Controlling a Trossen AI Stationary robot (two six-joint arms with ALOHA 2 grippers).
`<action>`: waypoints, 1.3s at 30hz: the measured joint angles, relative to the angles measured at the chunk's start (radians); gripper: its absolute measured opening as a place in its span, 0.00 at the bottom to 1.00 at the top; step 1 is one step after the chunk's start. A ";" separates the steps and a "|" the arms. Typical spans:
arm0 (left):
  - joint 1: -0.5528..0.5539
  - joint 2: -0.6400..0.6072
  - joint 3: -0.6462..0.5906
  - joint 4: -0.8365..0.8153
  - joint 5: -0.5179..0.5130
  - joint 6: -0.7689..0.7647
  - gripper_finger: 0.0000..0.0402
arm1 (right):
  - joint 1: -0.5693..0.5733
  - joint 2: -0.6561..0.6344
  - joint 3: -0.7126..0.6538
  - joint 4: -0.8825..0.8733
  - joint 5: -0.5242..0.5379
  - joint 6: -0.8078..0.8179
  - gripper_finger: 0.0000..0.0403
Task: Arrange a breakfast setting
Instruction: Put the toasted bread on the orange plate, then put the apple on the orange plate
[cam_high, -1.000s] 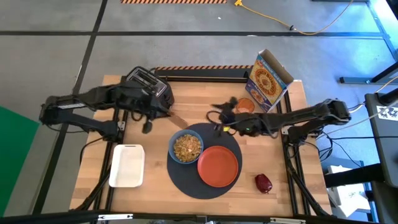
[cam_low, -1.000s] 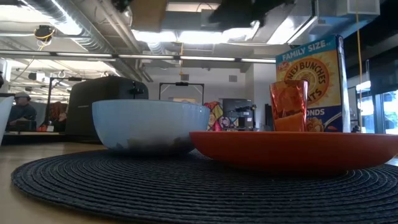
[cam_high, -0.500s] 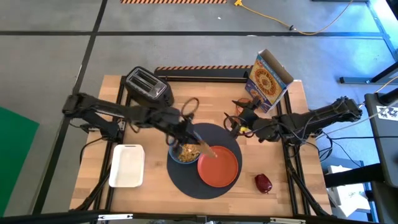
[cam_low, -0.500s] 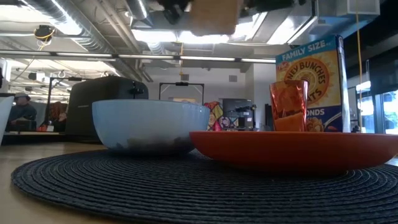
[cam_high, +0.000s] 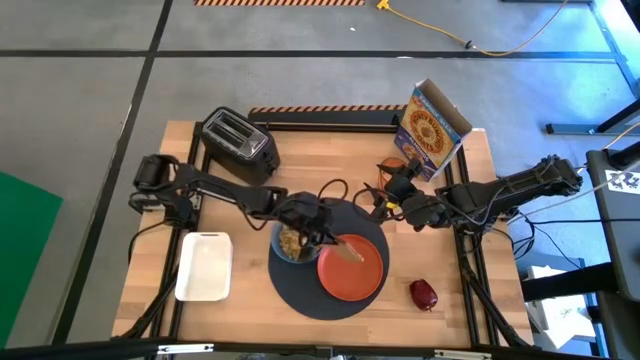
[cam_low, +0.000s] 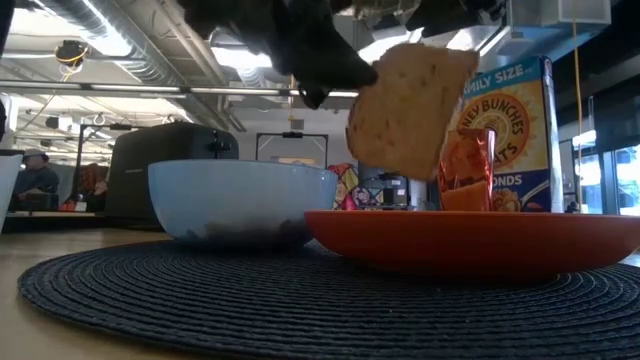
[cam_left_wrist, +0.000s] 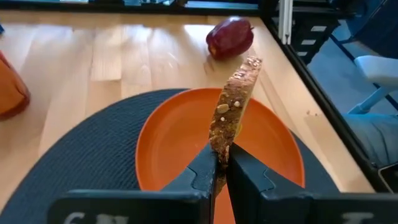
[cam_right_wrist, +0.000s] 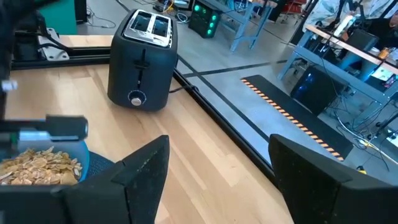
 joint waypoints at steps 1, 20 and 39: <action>0.000 0.010 0.000 0.005 0.000 -0.004 0.06 | 0.000 0.000 0.000 0.000 0.000 0.000 0.66; 0.019 0.166 0.000 0.054 0.024 -0.136 0.12 | 0.000 0.000 0.000 -0.001 -0.019 -0.001 0.66; 0.080 0.045 0.000 -0.010 -0.004 -0.019 0.52 | -0.001 -0.003 0.133 -0.388 -0.489 0.338 0.66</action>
